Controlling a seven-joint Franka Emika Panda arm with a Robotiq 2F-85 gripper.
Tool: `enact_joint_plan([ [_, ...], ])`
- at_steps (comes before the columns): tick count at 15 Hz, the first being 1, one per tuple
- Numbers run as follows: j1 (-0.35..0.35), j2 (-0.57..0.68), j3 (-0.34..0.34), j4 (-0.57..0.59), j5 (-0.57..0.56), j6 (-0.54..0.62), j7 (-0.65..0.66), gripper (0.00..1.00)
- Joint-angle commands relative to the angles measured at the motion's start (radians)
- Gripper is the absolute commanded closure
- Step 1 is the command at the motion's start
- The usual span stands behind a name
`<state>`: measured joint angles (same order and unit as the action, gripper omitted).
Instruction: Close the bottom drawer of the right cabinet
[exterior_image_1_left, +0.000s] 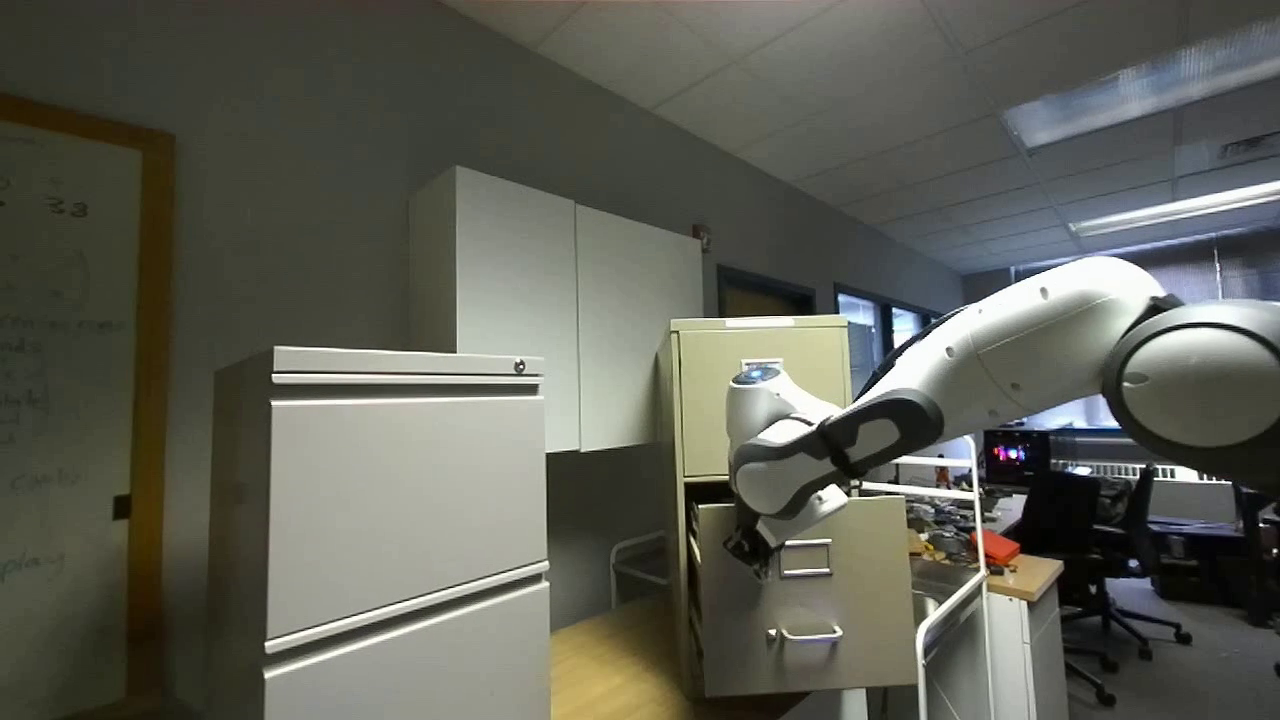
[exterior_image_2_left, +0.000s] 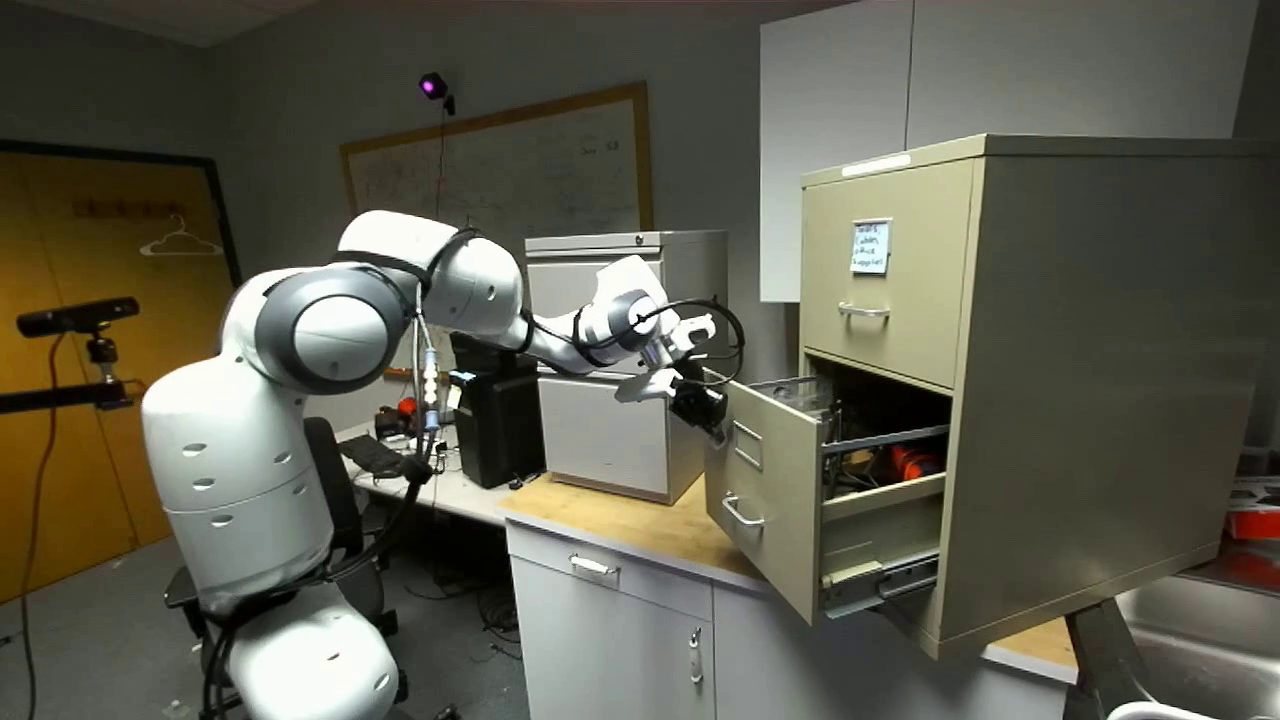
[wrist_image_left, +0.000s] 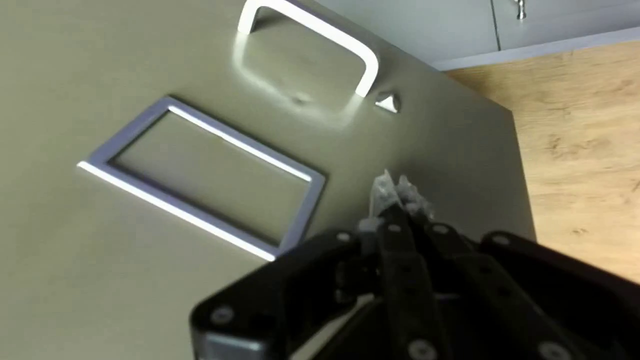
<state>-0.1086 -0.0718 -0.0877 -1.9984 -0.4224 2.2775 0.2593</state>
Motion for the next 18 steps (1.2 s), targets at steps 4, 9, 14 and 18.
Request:
enact_joint_plan([
  [4, -0.004, 0.319, -0.051, 0.310, -0.236, 0.039, 0.188, 1.00],
  [9, 0.000, 0.451, -0.139, 0.510, -0.258, 0.014, 0.241, 1.00],
  [14, -0.026, 0.576, -0.186, 0.685, -0.155, -0.012, 0.220, 1.00],
  [18, -0.037, 0.661, -0.220, 0.813, -0.080, -0.044, 0.217, 1.00],
])
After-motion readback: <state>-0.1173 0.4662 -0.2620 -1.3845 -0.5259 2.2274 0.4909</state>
